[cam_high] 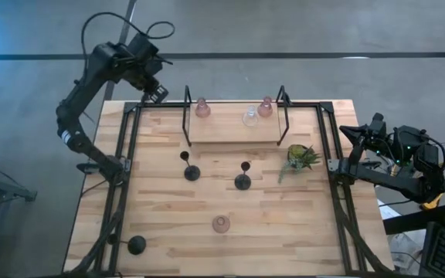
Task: Pick & Place candle stick holders
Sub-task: Put the transparent glass candle holder on the shelf
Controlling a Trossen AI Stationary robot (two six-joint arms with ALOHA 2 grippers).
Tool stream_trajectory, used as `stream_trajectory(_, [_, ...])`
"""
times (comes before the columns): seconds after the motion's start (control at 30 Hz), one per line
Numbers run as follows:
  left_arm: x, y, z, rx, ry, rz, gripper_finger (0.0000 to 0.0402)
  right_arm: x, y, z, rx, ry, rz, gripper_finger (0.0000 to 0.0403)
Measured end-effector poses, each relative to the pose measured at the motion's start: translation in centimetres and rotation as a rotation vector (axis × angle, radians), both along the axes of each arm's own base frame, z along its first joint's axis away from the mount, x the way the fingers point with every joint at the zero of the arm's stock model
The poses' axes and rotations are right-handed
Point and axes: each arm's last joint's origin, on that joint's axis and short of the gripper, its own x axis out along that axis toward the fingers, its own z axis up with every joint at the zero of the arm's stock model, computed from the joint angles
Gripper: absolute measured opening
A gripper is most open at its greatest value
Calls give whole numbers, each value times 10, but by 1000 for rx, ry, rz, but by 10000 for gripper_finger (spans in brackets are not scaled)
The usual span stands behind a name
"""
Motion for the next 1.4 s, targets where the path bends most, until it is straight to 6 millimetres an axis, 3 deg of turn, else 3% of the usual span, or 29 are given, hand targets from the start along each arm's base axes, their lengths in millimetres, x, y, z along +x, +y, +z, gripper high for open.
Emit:
stream_trajectory(0.2, [32, -9, 14, 39, -40, -142, 34, 0, 0, 0, 0, 0, 0, 8])
stream_trajectory(0.6, [132, -18, -19, 22, 112, -521, 34, 0, 0, 0, 0, 0, 0, 8])
stream_trajectory(0.73, [159, -16, -37, 4, 154, -585, 34, 0, 0, 0, 0, 0, 0, 8])
stream_trajectory(0.97, [198, 1, -84, -70, 226, -611, 34, 0, 0, 0, 0, 1, 0, 8])
stream_trajectory(1.23, [225, 15, -124, -96, 273, -615, 34, 0, 0, 0, 0, 0, 0, 8])
stream_trajectory(1.4, [236, 23, -137, -58, 268, -631, 34, 0, 0, 0, 0, 0, 0, 8])
